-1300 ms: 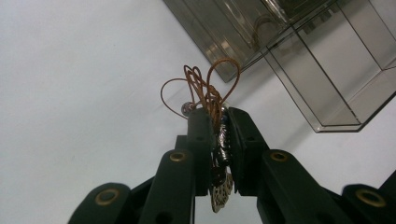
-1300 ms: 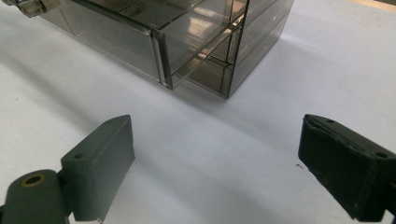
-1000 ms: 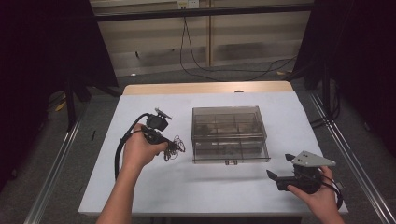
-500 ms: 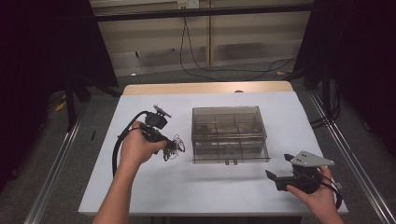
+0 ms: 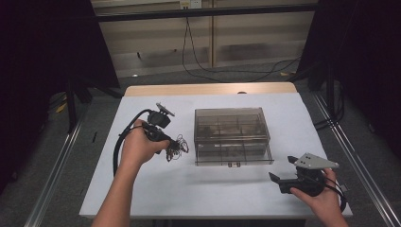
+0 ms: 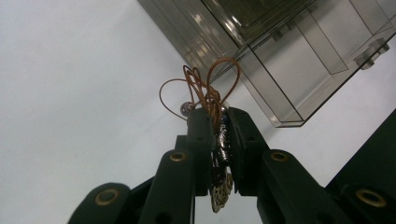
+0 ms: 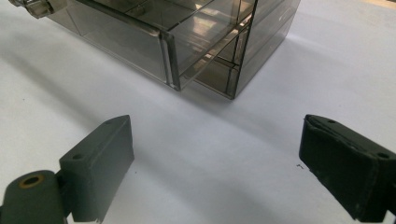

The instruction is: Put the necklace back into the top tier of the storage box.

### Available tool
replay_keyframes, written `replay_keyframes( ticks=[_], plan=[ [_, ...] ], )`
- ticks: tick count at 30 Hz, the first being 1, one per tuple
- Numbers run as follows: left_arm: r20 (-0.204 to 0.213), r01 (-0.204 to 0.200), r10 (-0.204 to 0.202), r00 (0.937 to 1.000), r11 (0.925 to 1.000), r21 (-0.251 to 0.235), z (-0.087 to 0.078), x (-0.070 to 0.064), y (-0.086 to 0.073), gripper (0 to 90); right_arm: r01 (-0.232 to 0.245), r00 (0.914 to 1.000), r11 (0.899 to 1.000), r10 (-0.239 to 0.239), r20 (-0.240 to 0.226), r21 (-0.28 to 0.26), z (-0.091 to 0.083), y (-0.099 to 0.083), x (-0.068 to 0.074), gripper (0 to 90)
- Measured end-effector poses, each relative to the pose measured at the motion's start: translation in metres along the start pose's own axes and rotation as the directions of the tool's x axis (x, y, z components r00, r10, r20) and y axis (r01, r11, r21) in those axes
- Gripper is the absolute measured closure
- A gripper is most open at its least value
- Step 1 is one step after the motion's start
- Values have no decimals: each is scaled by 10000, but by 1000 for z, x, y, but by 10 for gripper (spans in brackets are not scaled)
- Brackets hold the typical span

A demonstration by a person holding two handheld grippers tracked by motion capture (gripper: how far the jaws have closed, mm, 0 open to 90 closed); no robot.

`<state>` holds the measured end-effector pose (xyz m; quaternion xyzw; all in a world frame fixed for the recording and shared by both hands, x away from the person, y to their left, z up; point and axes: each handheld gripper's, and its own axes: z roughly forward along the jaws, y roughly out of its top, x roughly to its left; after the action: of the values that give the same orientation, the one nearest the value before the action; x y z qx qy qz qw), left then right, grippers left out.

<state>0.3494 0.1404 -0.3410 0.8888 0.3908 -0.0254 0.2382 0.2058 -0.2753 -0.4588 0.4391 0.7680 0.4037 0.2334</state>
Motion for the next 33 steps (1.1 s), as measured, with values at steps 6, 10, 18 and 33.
replay_keyframes(
  ticks=[6, 10, 18, 33],
  plan=[
    [46, -205, 204, 9998, 9997, 117, -6, -1, 5, 802, -11, 10000, 10000, 11, -29, -23, 0, 1, 0, 98],
    [68, -272, 271, 9996, 9995, 144, -12, -3, 8, 802, 9, 10000, 10000, -9, -19, 15, 1, 1, 0, 98],
    [202, -343, 341, 9992, 9994, 90, -20, -6, 13, 802, 47, 10000, 10000, -47, -71, 28, 1, 0, 0, 96],
    [472, -601, 598, 9971, 9982, 58, -31, -16, 24, 802, 26, 10000, 10000, -25, -89, 12, 2, 1, 1, 96]
  ],
)
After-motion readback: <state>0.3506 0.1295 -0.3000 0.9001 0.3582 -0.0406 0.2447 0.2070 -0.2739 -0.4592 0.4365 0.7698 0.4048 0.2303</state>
